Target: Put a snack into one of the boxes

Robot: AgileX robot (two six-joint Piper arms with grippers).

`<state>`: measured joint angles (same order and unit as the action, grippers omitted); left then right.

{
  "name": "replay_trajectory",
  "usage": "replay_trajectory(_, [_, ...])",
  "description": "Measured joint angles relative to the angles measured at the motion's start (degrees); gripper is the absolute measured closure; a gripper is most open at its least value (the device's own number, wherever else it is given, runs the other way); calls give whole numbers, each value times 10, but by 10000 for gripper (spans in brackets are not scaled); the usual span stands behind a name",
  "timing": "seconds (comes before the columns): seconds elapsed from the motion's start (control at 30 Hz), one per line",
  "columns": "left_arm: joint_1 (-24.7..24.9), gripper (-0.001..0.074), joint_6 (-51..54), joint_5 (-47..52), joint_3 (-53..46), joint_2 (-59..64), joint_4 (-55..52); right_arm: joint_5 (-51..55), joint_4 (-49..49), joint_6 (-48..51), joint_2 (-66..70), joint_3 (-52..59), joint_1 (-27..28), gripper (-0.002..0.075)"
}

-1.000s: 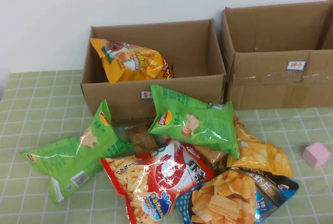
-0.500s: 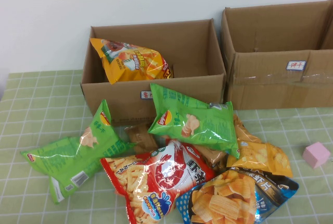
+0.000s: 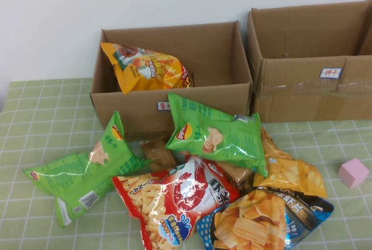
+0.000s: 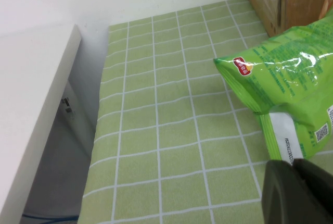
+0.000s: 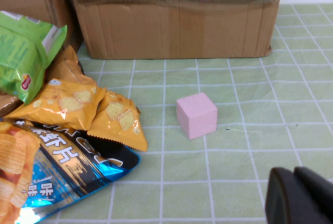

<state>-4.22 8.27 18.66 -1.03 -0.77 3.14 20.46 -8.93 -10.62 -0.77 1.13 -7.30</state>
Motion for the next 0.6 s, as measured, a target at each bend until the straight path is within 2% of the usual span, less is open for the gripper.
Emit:
replay_trajectory(0.03, [0, 738, 0, -1, 0, 0, 2, 0, 0, 0, 0, 0, 0, 728])
replay_trajectory(0.13, [0, 738, -60, -27, -1, 0, 107, 0, 0, 0, 0, 0, 0, 728])
replay_trajectory(0.27, [0, 738, -182, -64, -1, 0, 347, 0, 0, 0, 0, 0, 0, 728])
replay_trajectory(0.37, [0, 738, -211, -78, -1, 0, 487, 0, 0, 0, 0, 0, 0, 728])
replay_trajectory(0.6, [0, 738, -210, -106, -1, 0, 552, 0, 0, 0, 0, 0, 0, 728])
